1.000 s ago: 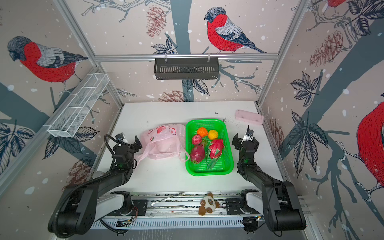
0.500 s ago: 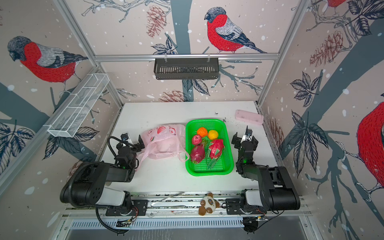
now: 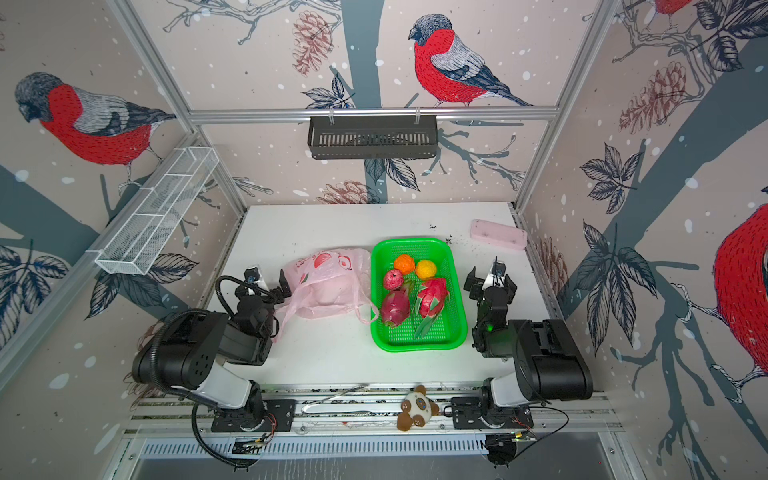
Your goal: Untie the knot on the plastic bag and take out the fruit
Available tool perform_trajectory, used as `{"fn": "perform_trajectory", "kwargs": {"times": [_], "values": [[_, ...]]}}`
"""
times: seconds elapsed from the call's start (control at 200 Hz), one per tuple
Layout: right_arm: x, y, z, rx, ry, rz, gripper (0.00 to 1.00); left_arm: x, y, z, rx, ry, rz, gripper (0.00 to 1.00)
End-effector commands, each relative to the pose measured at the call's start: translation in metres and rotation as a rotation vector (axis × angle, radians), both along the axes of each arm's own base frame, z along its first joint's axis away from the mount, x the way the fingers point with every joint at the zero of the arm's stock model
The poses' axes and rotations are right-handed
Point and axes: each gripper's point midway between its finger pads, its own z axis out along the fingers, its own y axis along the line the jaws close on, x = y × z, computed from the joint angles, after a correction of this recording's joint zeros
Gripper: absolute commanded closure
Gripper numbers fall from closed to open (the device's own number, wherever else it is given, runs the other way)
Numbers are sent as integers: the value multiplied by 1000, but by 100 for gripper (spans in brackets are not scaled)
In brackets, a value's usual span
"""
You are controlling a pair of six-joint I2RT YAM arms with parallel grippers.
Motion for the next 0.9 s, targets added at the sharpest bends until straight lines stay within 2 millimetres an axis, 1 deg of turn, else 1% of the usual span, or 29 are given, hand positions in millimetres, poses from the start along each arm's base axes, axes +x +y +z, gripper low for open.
{"fn": "perform_trajectory", "kwargs": {"times": [0.0,0.195,0.295,0.37,0.896], "values": [[6,1,15,14,-66,3,1,3,-1,16,10,-63,-7,1],[8,1,13,18,-52,6,1,6,3,15,3,-51,17,1],[9,1,12,19,-49,10,1,10,7,13,-4,-34,45,1],[10,2,12,15,-43,12,1,14,7,11,-2,-16,44,1],[12,3,10,4,-32,12,1,14,6,11,-2,-17,43,2]]}}
